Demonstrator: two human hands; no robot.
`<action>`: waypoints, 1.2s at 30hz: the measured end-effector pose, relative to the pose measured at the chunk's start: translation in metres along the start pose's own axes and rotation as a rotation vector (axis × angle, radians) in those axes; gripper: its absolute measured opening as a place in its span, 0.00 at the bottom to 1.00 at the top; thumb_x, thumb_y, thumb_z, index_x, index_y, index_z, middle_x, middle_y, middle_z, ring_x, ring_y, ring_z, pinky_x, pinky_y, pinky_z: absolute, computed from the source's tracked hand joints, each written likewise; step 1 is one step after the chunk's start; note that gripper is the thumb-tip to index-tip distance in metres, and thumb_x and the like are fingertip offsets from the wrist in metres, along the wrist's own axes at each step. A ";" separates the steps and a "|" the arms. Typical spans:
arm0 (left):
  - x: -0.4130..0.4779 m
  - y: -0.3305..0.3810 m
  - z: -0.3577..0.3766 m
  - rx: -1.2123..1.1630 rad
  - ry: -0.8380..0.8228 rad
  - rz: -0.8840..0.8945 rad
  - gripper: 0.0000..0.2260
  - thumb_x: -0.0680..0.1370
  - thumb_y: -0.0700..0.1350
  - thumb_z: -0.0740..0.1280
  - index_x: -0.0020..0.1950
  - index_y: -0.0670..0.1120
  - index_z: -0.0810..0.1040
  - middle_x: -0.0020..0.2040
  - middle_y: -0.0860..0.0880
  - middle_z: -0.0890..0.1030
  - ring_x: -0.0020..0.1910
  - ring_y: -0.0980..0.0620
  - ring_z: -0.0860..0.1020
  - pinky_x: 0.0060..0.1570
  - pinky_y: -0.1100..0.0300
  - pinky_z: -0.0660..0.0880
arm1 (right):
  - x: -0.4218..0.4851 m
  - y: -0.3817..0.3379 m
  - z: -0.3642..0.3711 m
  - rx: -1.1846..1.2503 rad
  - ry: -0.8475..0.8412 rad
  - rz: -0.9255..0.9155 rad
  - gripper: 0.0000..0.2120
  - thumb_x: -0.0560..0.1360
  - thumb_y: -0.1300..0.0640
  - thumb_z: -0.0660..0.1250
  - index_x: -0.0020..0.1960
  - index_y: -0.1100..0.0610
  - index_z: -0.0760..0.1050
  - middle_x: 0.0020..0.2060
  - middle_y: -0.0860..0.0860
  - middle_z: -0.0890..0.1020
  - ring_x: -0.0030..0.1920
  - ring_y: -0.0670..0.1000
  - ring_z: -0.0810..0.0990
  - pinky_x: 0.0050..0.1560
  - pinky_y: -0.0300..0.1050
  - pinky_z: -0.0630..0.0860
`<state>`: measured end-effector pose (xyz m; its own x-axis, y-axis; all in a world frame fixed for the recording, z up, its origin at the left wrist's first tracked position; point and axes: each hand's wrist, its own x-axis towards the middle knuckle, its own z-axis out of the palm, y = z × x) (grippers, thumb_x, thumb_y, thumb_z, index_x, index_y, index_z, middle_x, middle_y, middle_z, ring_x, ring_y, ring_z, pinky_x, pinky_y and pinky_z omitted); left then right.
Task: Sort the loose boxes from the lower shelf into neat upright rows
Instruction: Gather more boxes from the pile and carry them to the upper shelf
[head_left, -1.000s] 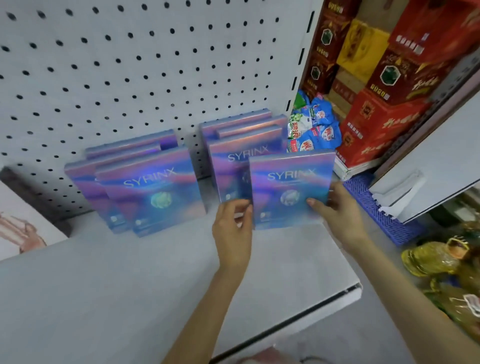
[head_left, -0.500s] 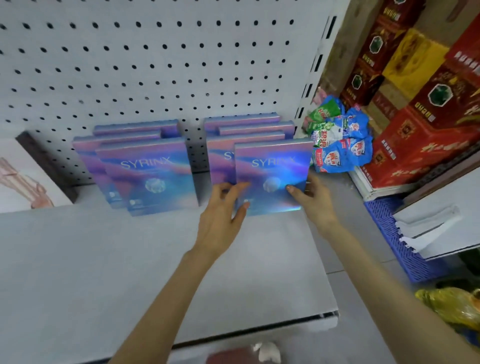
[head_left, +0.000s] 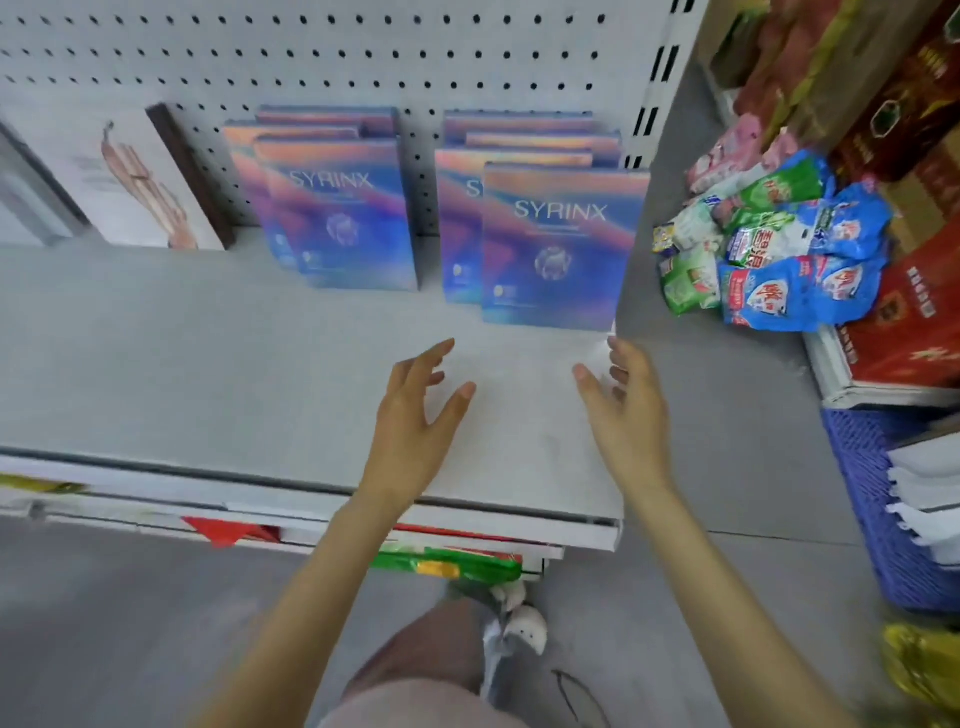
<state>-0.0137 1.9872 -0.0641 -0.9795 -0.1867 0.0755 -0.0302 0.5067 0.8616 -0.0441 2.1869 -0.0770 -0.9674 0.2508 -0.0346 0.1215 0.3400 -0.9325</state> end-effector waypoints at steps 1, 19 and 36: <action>-0.015 0.000 -0.006 -0.027 0.031 -0.039 0.19 0.78 0.45 0.67 0.68 0.53 0.71 0.60 0.51 0.73 0.55 0.64 0.75 0.54 0.76 0.68 | -0.013 -0.002 0.001 0.023 -0.031 -0.013 0.21 0.76 0.56 0.69 0.67 0.53 0.70 0.62 0.50 0.75 0.58 0.49 0.76 0.62 0.46 0.72; -0.179 -0.072 -0.131 -0.111 0.221 -0.340 0.19 0.78 0.49 0.65 0.68 0.55 0.71 0.60 0.55 0.77 0.57 0.57 0.77 0.53 0.71 0.74 | -0.173 -0.039 0.106 -0.004 -0.728 -0.088 0.19 0.79 0.53 0.64 0.68 0.40 0.67 0.54 0.37 0.80 0.55 0.42 0.80 0.50 0.45 0.81; -0.297 -0.248 -0.443 -0.038 0.590 -0.574 0.16 0.76 0.46 0.68 0.63 0.58 0.72 0.53 0.57 0.79 0.52 0.59 0.78 0.54 0.62 0.74 | -0.354 -0.149 0.390 -0.220 -1.103 -0.281 0.24 0.76 0.45 0.67 0.69 0.37 0.62 0.64 0.37 0.70 0.66 0.40 0.70 0.66 0.41 0.68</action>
<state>0.3726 1.5440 -0.0781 -0.5477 -0.8248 -0.1401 -0.4775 0.1707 0.8619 0.1940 1.6944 -0.0661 -0.6213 -0.7485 -0.2319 -0.1972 0.4357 -0.8782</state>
